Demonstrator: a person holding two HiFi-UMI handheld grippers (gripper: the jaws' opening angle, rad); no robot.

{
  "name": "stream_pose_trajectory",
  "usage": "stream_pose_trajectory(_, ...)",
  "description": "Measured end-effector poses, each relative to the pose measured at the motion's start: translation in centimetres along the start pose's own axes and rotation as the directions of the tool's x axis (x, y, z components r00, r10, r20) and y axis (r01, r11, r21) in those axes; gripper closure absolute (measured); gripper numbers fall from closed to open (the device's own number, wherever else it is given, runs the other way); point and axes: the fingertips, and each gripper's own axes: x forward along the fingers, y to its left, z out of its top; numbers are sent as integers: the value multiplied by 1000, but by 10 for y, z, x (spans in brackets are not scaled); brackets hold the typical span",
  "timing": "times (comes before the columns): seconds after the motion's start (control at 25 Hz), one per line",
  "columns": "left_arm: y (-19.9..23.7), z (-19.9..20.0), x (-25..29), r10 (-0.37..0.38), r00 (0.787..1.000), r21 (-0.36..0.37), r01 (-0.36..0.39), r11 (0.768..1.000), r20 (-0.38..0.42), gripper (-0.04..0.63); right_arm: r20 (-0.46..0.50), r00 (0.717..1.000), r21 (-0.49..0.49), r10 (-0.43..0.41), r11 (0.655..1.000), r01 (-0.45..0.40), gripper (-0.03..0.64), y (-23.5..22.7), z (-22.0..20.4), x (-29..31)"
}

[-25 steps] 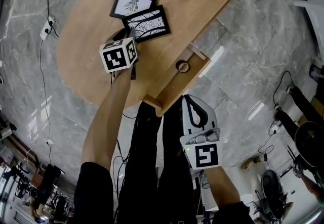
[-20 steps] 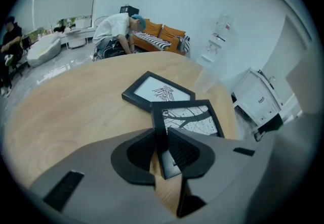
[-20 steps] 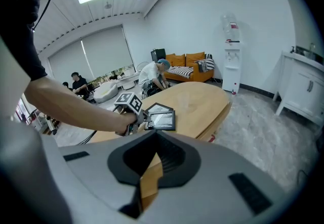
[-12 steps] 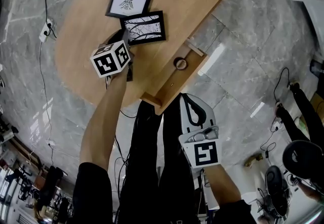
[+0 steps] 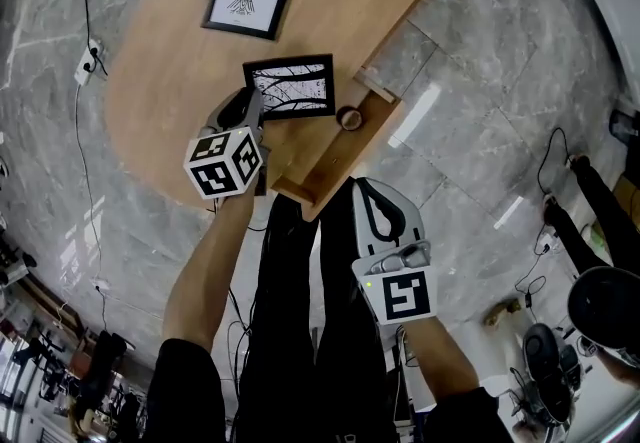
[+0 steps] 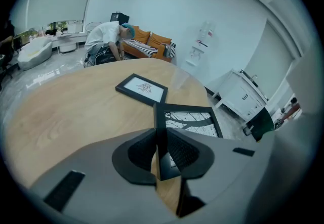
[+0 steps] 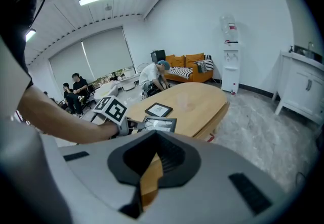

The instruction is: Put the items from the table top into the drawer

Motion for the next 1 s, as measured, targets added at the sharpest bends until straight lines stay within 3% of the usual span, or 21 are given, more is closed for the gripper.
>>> stream_pose_trajectory(0.36,-21,-83,-58,113,993,-185,-107,977,21,520,-13,1000,-4,16,1000,-16,607,3,-7,-10)
stream_pose_trajectory(0.72,-38,-129,-83,195,981,-345,-181,921,5,520,-40,997,-37,61,997,-63,607,12,-12,-8)
stream_pose_trajectory(1.0,-43,-156,-91,246,969,-407,-227,885,-7,520,-65,995,-55,79,995,-83,607,17,-19,-6)
